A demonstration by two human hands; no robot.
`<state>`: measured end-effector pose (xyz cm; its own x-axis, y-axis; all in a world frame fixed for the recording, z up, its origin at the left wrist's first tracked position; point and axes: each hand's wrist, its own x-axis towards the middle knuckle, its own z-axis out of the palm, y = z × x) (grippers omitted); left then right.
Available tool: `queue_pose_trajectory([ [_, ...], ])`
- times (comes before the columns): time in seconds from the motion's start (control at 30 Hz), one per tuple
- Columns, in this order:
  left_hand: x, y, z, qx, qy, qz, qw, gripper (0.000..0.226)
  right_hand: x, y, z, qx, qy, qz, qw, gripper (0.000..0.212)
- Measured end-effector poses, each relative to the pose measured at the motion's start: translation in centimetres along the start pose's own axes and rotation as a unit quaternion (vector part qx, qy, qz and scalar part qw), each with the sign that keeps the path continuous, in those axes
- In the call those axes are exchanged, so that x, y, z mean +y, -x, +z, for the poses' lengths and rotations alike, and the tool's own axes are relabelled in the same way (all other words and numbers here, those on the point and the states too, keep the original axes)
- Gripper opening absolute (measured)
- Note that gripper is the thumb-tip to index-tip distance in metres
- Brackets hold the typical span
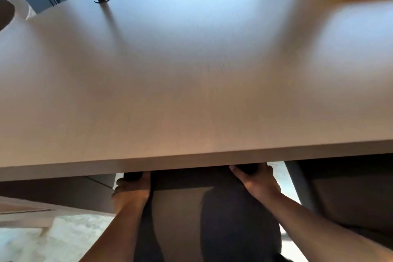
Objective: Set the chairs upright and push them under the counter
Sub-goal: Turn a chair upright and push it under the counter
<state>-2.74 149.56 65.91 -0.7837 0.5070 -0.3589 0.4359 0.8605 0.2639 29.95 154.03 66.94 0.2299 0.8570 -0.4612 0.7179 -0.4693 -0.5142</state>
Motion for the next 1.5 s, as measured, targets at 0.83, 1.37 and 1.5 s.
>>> queue_pose_trajectory([
  [0.83, 4.2, 14.2, -9.1, -0.283, -0.3, 0.385, 0.826, 0.094, -3.2, 9.4, -9.8, -0.246, 0.234, -0.209, 0.917, 0.111],
  [1.37, -8.8, 19.2, -17.3, -0.044, -0.253, 0.611, 0.749, 0.078, -0.6, 26.9, -9.8, 0.002, 0.387, -0.478, 0.788, 0.077],
  [1.5, -12.0, 18.9, -18.0, 0.062, -0.218, 0.646, 0.729, 0.068, 1.0, 27.7, -9.3, 0.125, 0.377, -0.503, 0.768, 0.069],
])
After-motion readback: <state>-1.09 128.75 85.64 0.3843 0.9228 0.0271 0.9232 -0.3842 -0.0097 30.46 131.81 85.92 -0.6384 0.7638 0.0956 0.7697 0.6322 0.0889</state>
